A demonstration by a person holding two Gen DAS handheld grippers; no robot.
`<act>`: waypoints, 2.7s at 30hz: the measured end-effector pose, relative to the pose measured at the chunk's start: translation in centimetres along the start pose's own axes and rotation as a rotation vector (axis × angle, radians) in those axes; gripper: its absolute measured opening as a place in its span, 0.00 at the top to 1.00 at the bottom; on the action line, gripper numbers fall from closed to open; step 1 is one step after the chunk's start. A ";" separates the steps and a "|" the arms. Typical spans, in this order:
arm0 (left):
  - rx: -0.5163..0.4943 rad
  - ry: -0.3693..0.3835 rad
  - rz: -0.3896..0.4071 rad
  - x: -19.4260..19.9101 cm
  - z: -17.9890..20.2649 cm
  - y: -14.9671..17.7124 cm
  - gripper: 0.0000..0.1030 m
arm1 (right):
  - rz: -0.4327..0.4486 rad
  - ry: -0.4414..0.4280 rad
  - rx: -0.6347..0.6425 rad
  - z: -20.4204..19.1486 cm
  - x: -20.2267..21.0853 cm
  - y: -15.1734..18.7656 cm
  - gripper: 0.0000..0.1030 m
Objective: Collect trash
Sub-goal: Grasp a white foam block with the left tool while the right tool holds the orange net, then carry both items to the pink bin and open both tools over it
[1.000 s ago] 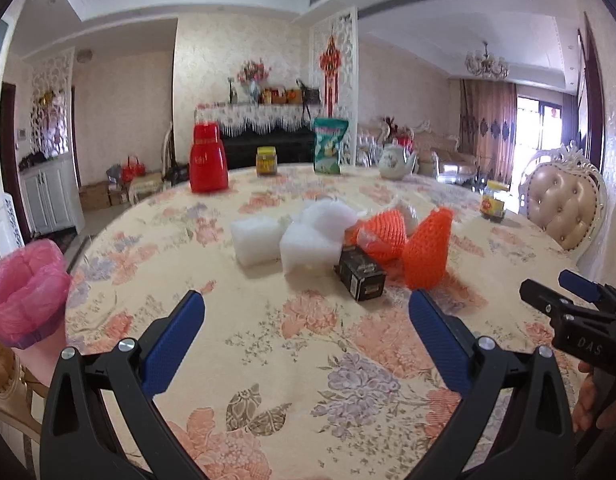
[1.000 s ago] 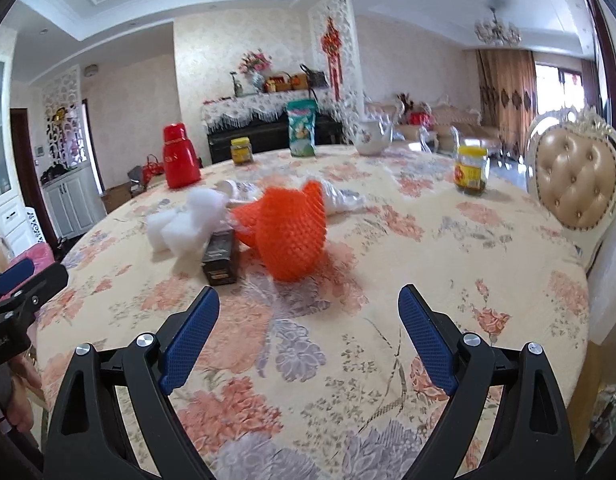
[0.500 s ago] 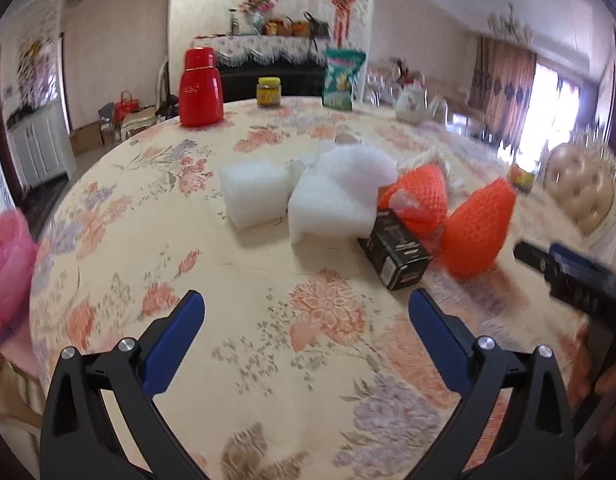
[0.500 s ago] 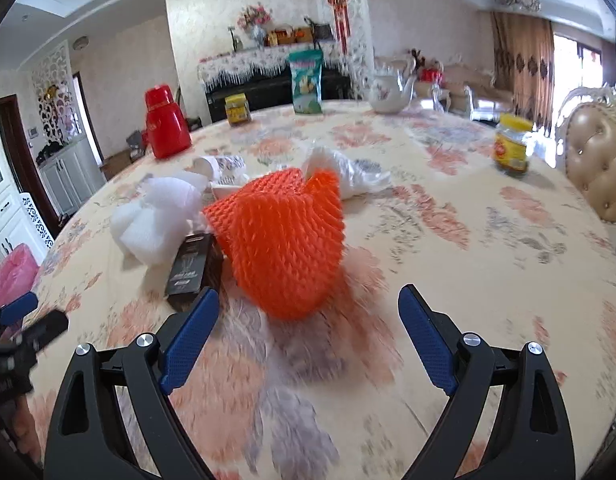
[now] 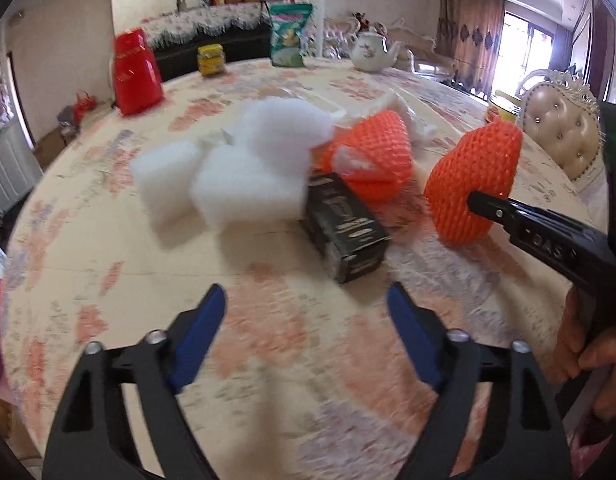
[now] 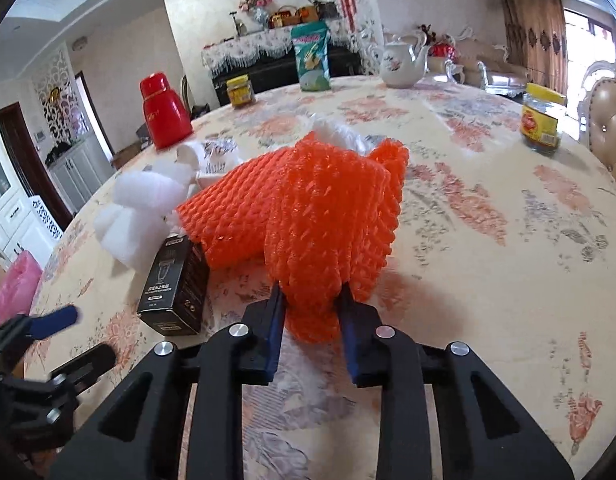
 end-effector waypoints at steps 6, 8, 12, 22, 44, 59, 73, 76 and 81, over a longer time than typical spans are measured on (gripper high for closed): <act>0.037 0.033 -0.064 -3.6 3.3 -0.6 0.40 | 0.037 0.010 -0.017 2.4 1.9 -0.4 0.75; 0.041 0.010 -0.075 -4.5 4.0 -1.0 0.40 | 0.046 0.005 -0.025 3.0 2.4 -0.6 0.75; 0.052 -0.022 -0.103 -6.4 4.8 -1.4 0.50 | 0.054 -0.005 -0.020 3.4 3.1 -0.7 0.75; 0.035 0.082 -0.050 -2.5 4.9 0.6 1.00 | 0.076 -0.029 0.027 1.0 4.9 0.2 0.75; 0.106 -0.078 0.016 -5.7 -4.4 -5.1 0.14 | 0.058 -0.037 0.009 -1.0 4.0 0.5 0.75; 0.146 0.036 0.057 -3.6 -5.0 -3.0 0.60 | 0.029 -0.059 0.049 -4.3 3.0 1.4 0.75; 0.221 -0.076 0.227 8.5 -13.1 2.1 0.60 | 0.029 -0.266 0.226 -17.0 4.5 2.4 0.75; 0.270 -0.126 0.258 11.0 -16.6 3.5 0.60 | 0.000 -0.365 0.271 -21.8 4.4 2.8 0.75; 0.359 -0.220 0.299 15.0 -22.9 5.5 0.60 | -0.025 -0.526 0.390 -30.6 4.2 3.5 0.75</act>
Point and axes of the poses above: each gripper's, at about its wrist camera, not at the fingertips, and x roughly against the way its jaws point, z to its right, y to its underside, the point moved 9 cm from there along -x, roughly the way its jaws point, and after that the axes turned 7 degrees about z, right-handed, at the moved point
